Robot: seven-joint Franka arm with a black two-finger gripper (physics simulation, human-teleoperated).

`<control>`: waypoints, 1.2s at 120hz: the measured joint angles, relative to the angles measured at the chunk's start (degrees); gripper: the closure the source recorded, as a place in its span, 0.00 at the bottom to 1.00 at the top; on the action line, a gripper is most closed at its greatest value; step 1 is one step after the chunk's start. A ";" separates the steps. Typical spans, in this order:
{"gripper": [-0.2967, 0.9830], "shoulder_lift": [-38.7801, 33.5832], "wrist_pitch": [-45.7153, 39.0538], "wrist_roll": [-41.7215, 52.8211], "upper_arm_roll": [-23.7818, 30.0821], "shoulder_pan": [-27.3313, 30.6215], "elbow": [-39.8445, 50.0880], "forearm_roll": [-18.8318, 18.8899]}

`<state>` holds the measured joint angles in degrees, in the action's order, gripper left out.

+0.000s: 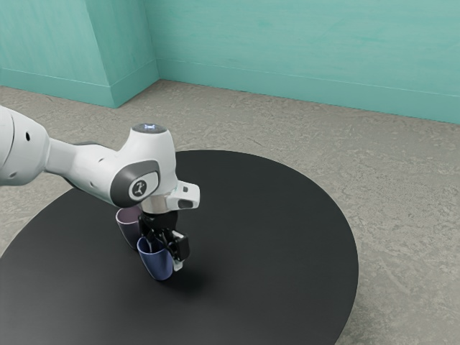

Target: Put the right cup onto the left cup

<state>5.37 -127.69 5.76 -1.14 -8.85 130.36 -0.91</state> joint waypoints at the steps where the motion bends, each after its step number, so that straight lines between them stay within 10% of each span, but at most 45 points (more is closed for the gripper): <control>1: 0.33 0.00 -0.03 0.00 0.00 0.00 0.00 0.00; 67: 0.77 -0.15 -0.52 -0.23 -0.16 -0.03 -0.33 0.01; 144: 0.84 -6.64 3.08 -0.82 -0.20 -0.12 -0.77 0.46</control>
<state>-1.27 -124.60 4.94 -1.35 -8.97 129.60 -0.45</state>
